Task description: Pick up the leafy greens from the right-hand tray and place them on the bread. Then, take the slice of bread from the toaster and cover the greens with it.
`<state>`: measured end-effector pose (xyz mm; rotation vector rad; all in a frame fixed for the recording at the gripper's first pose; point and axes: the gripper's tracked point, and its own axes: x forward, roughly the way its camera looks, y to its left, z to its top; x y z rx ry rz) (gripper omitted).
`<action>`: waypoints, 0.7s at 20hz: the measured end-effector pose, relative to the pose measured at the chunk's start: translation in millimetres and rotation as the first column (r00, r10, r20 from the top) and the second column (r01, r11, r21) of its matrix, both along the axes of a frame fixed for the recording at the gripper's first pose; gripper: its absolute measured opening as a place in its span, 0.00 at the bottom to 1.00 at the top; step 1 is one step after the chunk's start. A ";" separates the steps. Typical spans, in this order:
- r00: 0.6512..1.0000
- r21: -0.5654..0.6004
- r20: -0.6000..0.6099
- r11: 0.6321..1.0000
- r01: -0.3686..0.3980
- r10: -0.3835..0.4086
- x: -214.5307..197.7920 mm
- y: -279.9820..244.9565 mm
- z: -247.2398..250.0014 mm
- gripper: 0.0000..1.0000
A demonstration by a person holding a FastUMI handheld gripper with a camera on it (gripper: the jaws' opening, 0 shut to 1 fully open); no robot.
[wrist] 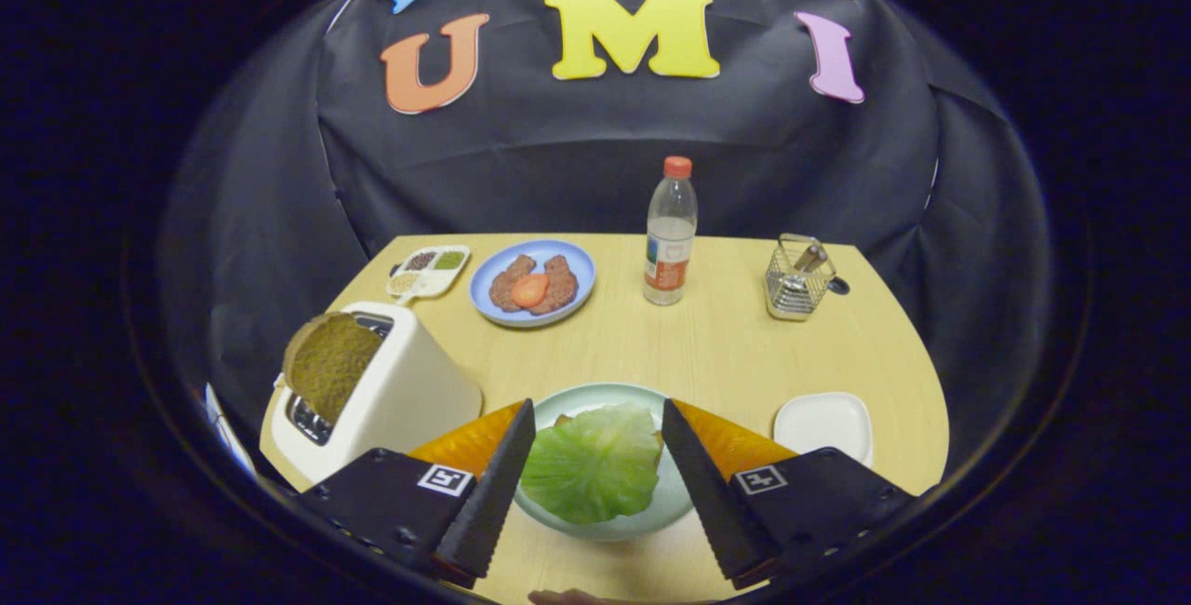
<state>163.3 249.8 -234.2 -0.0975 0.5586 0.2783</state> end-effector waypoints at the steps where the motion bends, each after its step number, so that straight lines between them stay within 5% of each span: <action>1: 0.999 0.007 0.034 1.000 0.008 -0.008 -6.9 -0.4 12.4 0.90; 7: 0.968 0.040 0.251 0.999 -0.013 0.002 -42.8 27.0 89.3 0.95; 14: 0.967 0.062 0.242 0.993 -0.099 0.081 -60.9 100.9 102.6 0.95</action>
